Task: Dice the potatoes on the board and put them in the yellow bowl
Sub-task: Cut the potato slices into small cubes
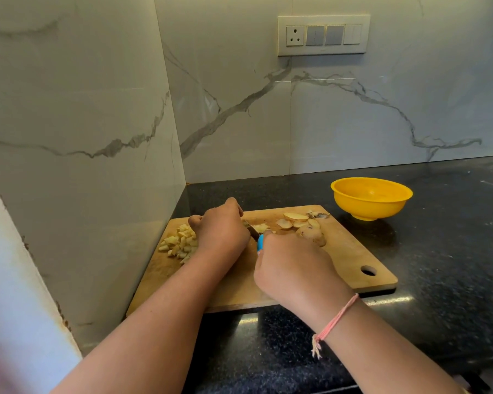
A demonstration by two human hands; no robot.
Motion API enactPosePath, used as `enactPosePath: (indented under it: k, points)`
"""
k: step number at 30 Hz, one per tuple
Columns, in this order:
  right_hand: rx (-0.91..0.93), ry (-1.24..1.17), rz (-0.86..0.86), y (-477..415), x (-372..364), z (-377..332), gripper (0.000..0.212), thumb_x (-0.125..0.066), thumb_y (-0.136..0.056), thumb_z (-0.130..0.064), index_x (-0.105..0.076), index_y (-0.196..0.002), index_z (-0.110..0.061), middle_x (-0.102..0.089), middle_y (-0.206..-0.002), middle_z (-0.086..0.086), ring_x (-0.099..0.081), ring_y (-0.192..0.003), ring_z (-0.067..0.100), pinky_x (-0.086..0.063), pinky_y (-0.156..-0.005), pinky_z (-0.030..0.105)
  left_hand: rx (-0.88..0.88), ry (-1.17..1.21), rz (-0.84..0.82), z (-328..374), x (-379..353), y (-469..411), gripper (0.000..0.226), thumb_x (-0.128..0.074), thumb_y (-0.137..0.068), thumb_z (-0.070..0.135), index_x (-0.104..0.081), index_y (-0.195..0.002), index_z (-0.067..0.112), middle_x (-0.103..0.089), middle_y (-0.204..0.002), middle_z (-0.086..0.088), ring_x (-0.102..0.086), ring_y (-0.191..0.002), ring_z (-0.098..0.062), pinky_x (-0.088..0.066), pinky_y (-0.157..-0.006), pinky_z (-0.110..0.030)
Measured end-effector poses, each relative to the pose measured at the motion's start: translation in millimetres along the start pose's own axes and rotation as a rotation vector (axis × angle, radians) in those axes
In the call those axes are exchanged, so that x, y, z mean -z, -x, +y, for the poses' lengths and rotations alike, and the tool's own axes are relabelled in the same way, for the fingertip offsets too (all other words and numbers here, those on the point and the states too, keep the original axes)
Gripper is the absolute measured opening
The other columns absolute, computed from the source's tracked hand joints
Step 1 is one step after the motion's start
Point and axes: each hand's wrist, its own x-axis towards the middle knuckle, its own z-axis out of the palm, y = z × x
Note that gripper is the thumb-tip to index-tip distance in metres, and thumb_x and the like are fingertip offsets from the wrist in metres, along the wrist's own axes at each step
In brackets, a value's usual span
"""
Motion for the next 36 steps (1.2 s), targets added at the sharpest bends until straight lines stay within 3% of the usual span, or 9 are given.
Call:
enactPosePath:
  k: [5,8,14,20,22,26,29,33,36]
  points:
    - [0.017,0.04,0.005,3.3,-0.6,2.9,0.044,-0.04,-0.099,-0.028,-0.032,-0.14,-0.018,-0.057,-0.106,0.006,-0.057,-0.093,0.022,-0.043,-0.063,0.03,-0.02,-0.034,0.038,0.2,-2.0,0.5,0.034,-0.061,-0.09,0.02,-0.046,-0.12,0.028,-0.059,-0.099,0.003,-0.055,-0.1,-0.019,-0.03,-0.094,-0.04]
    - [0.023,0.051,-0.011,6.7,0.2,3.7,0.042,-0.042,-0.098,-0.03,-0.036,-0.138,-0.018,-0.053,-0.094,0.004,-0.053,-0.086,0.019,-0.043,-0.062,0.029,-0.045,-0.069,0.067,-0.7,-3.0,0.3,0.033,-0.059,-0.09,0.02,-0.046,-0.119,0.027,-0.058,-0.095,0.004,-0.056,-0.097,-0.019,-0.03,-0.092,-0.039]
    - [0.037,0.02,-0.074,20.3,14.3,11.5,0.03,-0.042,-0.097,-0.031,-0.047,-0.126,-0.021,-0.042,-0.075,-0.004,-0.051,-0.081,0.015,-0.041,-0.065,0.028,-0.076,-0.076,0.103,-3.4,-3.9,1.3,0.033,-0.058,-0.091,0.021,-0.046,-0.12,0.029,-0.06,-0.105,0.002,-0.052,-0.105,-0.02,-0.025,-0.084,-0.036]
    - [0.026,-0.083,-0.06,28.1,34.8,30.9,0.041,-0.039,-0.099,-0.034,-0.043,-0.137,-0.022,-0.057,-0.114,0.002,-0.053,-0.076,0.012,-0.046,-0.067,0.024,-0.063,-0.006,0.067,-10.4,-1.9,-4.4,0.025,-0.055,-0.094,0.028,-0.056,-0.116,0.038,-0.061,-0.116,0.007,-0.042,-0.119,-0.02,-0.024,-0.088,-0.038]
    - [-0.006,-0.103,-0.007,25.0,35.8,37.1,0.039,-0.037,-0.1,-0.035,-0.044,-0.136,-0.022,-0.058,-0.111,0.001,-0.05,-0.068,0.009,-0.044,-0.06,0.021,-0.071,0.007,0.032,-10.2,1.2,-3.6,0.019,-0.052,-0.095,0.03,-0.063,-0.109,0.038,-0.061,-0.116,0.01,-0.04,-0.121,-0.02,-0.026,-0.09,-0.038]
    - [-0.072,-0.027,-0.002,11.7,27.6,43.6,0.036,-0.038,-0.098,-0.036,-0.05,-0.129,-0.021,-0.057,-0.1,0.0,-0.054,-0.079,0.014,-0.037,-0.054,0.022,-0.039,0.003,-0.009,-11.2,4.1,-3.9,0.019,-0.051,-0.094,0.03,-0.069,-0.099,0.036,-0.063,-0.111,0.006,-0.037,-0.124,-0.021,-0.027,-0.092,-0.04]
    - [-0.081,0.018,-0.037,7.0,18.3,32.0,0.031,-0.04,-0.098,-0.032,-0.054,-0.122,-0.019,-0.059,-0.103,0.002,-0.057,-0.091,0.019,-0.043,-0.065,0.027,0.004,-0.01,0.009,-13.0,6.9,-6.1,0.022,-0.049,-0.095,0.028,-0.067,-0.103,0.037,-0.061,-0.114,0.004,-0.038,-0.123,-0.022,-0.027,-0.088,-0.039]
    - [-0.044,0.105,-0.085,6.6,9.9,3.3,0.025,-0.041,-0.098,-0.025,-0.055,-0.116,-0.014,-0.054,-0.089,0.004,-0.052,-0.079,0.019,-0.041,-0.06,0.029,0.051,0.046,0.042,-16.1,4.3,-9.1,0.025,-0.046,-0.095,0.025,-0.064,-0.109,0.036,-0.061,-0.116,0.004,-0.042,-0.119,-0.021,-0.027,-0.085,-0.037]
    - [0.01,0.102,-0.111,8.1,6.7,-14.0,0.024,-0.045,-0.096,-0.021,-0.053,-0.117,-0.012,-0.055,-0.092,0.005,-0.052,-0.077,0.02,-0.04,-0.06,0.029,0.081,0.098,0.084,-19.6,-0.1,-10.9,0.025,-0.047,-0.095,0.025,-0.063,-0.112,0.035,-0.06,-0.118,0.002,-0.042,-0.117,-0.021,-0.026,-0.082,-0.034]
